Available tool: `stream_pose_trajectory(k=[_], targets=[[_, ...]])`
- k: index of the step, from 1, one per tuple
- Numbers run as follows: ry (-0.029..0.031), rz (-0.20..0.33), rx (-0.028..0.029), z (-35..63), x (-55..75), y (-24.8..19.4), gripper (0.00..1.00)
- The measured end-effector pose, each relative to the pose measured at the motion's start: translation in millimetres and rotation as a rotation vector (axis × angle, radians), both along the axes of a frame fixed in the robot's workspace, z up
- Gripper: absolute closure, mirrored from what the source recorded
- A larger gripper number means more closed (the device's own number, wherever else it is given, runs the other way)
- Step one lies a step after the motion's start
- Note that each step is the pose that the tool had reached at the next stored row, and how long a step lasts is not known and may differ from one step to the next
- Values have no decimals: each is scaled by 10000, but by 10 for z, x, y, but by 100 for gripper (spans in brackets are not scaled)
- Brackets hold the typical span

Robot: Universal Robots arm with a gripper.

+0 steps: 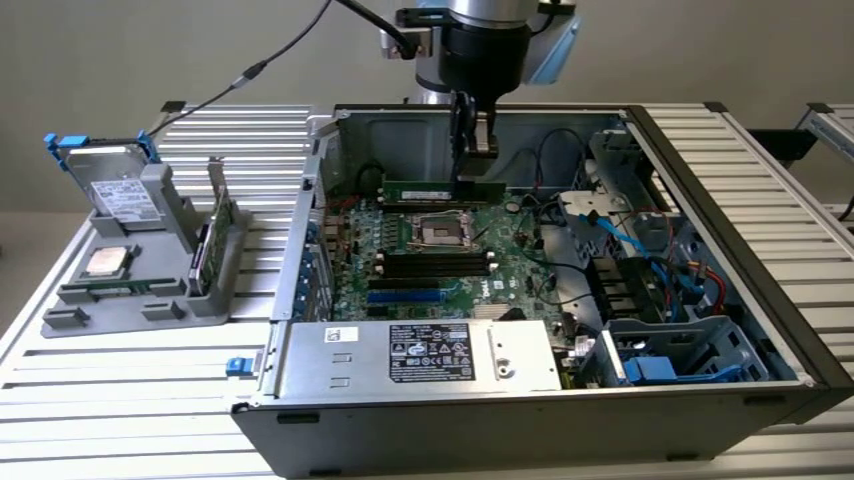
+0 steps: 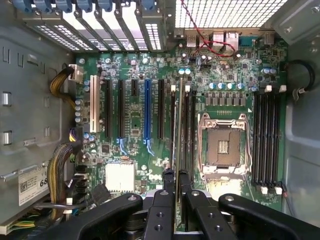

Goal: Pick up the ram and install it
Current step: 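Pick up the ram and move it above insertion slot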

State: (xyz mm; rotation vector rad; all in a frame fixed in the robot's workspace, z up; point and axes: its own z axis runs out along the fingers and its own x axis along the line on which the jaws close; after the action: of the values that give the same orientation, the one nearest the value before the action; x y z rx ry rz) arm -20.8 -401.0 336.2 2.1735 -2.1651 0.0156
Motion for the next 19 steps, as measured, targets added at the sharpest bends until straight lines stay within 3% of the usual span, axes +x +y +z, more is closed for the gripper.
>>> stream_pose_trajectory(k=[7,9,15,19], targets=[[-22,7,-64,-20,-18,17,86],[-70,9,-66,-34,-33,23,86],[-329,32,-80,-72,-45,41,86],[-344,33,-108,-91,-63,56,86]])
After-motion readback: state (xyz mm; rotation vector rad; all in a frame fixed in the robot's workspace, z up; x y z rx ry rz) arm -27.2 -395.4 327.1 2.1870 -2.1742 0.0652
